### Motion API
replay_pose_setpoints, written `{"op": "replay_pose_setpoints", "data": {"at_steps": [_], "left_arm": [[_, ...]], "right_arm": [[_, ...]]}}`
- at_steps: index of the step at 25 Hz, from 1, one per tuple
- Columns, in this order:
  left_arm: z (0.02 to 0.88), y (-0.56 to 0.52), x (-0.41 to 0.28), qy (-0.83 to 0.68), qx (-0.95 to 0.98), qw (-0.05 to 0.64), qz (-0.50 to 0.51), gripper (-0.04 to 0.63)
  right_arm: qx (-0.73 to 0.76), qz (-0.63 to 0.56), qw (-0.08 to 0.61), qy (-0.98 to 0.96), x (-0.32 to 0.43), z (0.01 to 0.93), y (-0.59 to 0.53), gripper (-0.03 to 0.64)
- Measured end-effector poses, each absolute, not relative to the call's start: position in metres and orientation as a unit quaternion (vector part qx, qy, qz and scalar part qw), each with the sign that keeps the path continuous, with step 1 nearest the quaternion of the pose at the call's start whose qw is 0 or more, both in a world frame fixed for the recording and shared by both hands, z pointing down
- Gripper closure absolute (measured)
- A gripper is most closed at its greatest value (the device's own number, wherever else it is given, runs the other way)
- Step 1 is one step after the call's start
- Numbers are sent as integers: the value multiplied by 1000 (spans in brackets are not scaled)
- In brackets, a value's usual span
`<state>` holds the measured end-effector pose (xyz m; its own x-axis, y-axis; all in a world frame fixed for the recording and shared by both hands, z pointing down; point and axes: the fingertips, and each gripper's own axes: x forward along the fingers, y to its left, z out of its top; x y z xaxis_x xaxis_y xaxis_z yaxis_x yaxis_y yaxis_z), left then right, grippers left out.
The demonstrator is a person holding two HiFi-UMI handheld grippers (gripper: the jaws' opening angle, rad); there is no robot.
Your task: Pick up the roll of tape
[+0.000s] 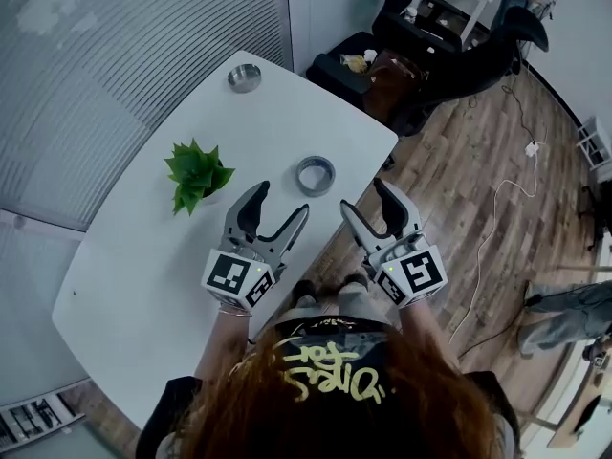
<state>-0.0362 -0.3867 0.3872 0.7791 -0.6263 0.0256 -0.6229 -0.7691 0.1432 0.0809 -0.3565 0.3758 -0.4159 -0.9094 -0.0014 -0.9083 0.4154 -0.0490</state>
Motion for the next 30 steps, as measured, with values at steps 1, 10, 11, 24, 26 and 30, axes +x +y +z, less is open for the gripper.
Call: {"op": "replay_pose_setpoints", "data": {"at_steps": [1, 10, 11, 24, 26, 30], "left_arm": [[387, -389, -34, -333, 940, 69, -11, 272], [397, -397, -14, -340, 939, 49, 2, 267], [402, -399, -12, -337, 940, 46, 10, 266], [499, -435, 7, -300, 942, 94, 120, 212], [514, -439, 9, -294, 940, 98, 143, 210], [530, -447, 11, -291, 936, 98, 173, 210]], "right_arm": [[-535, -19, 16, 844, 83, 376, -360, 352], [-422, -18, -15, 906, 93, 405, -385, 351], [-410, -16, -31, 911, 95, 417, -389, 350], [-273, -59, -159, 947, 80, 519, -434, 314], [-257, -50, -185, 947, 75, 528, -437, 314], [-231, -47, -216, 948, 67, 541, -442, 314]]}}
